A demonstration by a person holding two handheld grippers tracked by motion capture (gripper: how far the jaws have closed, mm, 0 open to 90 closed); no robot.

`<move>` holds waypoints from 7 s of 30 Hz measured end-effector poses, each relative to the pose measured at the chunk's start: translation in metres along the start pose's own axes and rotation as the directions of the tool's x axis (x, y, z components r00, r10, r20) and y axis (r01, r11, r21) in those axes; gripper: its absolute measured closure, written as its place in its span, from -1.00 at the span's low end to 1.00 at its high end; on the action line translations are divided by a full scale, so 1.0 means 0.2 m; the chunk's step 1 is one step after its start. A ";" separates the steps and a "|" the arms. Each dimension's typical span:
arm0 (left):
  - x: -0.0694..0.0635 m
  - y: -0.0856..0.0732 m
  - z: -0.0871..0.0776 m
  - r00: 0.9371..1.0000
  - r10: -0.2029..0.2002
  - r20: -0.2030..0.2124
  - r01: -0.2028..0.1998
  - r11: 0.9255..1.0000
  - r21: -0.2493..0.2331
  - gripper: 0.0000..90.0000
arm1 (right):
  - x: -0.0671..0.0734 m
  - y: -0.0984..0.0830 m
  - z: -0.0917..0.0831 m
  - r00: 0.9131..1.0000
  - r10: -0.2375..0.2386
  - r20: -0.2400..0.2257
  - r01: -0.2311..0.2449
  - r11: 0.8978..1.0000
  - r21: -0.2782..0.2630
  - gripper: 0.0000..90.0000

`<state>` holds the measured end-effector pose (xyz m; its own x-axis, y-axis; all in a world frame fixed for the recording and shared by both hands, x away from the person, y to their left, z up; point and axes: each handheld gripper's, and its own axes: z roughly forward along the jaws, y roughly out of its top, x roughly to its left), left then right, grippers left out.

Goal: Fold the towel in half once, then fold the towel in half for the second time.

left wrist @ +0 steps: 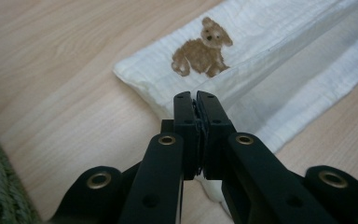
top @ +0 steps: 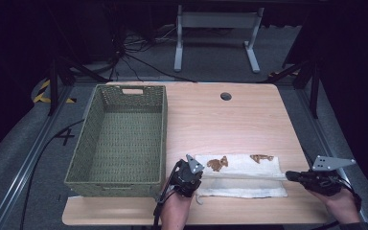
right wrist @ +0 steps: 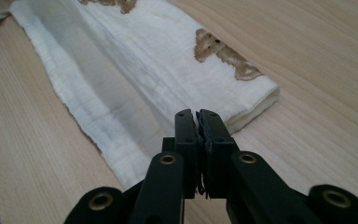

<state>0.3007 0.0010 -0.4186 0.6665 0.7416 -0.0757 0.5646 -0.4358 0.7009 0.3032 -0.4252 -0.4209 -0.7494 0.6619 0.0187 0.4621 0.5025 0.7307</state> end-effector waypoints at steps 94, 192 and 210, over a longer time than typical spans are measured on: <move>0.28 0.23 0.39 0.997 -0.072 -0.028 0.073 0.996 0.045 0.90 | -0.35 0.18 0.31 0.997 0.050 0.052 -0.054 0.995 0.085 0.92; 0.00 -0.02 0.19 0.994 0.056 0.091 -0.066 0.993 0.101 0.86 | -0.02 -0.05 0.10 0.999 0.026 -0.040 -0.019 0.988 0.152 0.99; 0.00 0.25 0.37 0.979 0.144 0.144 -0.153 0.987 0.052 0.89 | 0.14 0.13 0.25 0.990 -0.048 -0.135 0.059 0.995 0.083 0.99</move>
<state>0.3639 -0.0580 -0.4357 0.8040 0.5898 -0.0756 0.4809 -0.5701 0.6662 0.3179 -0.3659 -0.4356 -0.8280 0.5556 0.0760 0.4546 0.5856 0.6712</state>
